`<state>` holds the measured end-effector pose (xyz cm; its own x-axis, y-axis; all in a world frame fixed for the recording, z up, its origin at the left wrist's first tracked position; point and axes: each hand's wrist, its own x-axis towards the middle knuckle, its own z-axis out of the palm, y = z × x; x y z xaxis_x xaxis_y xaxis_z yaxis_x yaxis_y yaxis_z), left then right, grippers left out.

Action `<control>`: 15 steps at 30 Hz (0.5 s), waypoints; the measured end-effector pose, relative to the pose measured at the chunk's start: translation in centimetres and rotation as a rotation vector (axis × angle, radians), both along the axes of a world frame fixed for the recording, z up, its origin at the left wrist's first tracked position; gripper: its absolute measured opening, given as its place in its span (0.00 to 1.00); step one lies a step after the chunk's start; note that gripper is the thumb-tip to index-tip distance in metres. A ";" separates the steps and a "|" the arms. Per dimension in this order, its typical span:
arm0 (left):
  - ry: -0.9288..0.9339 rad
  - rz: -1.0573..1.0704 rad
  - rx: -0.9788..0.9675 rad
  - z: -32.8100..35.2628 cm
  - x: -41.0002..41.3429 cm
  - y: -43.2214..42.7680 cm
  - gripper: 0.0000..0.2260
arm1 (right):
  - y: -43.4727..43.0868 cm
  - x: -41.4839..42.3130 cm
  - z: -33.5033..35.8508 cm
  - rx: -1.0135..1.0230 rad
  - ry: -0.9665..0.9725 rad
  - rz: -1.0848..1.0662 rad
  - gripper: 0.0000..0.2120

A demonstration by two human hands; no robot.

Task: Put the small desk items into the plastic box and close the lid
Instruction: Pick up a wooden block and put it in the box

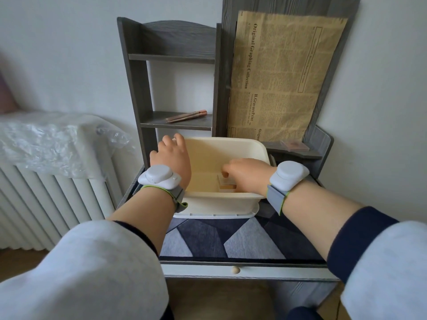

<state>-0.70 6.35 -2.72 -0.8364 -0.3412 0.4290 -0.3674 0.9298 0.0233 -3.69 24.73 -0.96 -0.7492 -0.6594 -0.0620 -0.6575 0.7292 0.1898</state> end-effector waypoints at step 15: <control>-0.019 -0.007 -0.039 -0.3 -0.4 0.2 0.28 | -1.0 -0.2 -1.3 0.095 -0.084 -0.087 0.20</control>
